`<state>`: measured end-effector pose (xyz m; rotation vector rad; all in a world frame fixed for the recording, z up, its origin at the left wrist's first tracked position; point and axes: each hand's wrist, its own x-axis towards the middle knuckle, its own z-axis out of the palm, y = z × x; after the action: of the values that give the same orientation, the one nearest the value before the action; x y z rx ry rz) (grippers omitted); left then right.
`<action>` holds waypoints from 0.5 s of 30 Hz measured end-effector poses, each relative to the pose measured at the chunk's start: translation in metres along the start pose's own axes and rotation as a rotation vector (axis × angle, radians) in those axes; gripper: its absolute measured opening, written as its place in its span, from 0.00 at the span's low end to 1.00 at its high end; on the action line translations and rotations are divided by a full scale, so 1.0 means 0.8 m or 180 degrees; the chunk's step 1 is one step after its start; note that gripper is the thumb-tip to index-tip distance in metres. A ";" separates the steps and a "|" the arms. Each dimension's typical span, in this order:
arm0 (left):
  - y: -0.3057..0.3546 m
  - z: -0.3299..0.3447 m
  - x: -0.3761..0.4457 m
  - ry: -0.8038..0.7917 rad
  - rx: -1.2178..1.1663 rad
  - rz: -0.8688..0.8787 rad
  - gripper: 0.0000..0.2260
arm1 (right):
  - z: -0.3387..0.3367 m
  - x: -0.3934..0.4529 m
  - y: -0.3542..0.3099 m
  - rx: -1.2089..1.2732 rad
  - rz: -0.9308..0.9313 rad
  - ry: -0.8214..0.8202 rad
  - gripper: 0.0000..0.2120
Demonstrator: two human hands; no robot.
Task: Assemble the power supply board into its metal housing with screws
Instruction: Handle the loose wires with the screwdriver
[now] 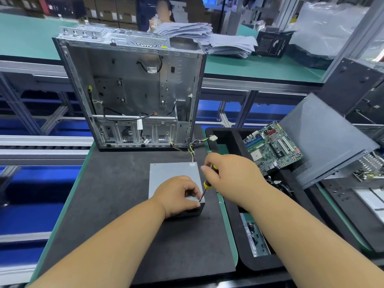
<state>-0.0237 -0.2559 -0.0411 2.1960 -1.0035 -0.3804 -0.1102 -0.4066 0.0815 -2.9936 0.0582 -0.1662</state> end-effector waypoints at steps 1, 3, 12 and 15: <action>0.000 0.000 0.000 -0.0001 -0.0003 -0.0005 0.10 | -0.001 0.000 -0.001 0.0109 -0.0037 0.0006 0.10; 0.000 0.000 -0.001 -0.0005 -0.0022 -0.0007 0.10 | -0.002 -0.001 -0.002 0.0241 -0.0136 0.0040 0.14; -0.004 0.002 0.000 0.0023 -0.0128 -0.0001 0.10 | -0.006 -0.002 -0.001 0.0262 0.0000 -0.0079 0.13; -0.001 0.002 0.000 0.0025 -0.0165 -0.0026 0.08 | -0.007 -0.001 -0.004 0.0003 -0.0075 -0.0076 0.14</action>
<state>-0.0239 -0.2565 -0.0425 2.1543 -0.9702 -0.3971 -0.1119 -0.4039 0.0870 -2.9957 0.0203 -0.1331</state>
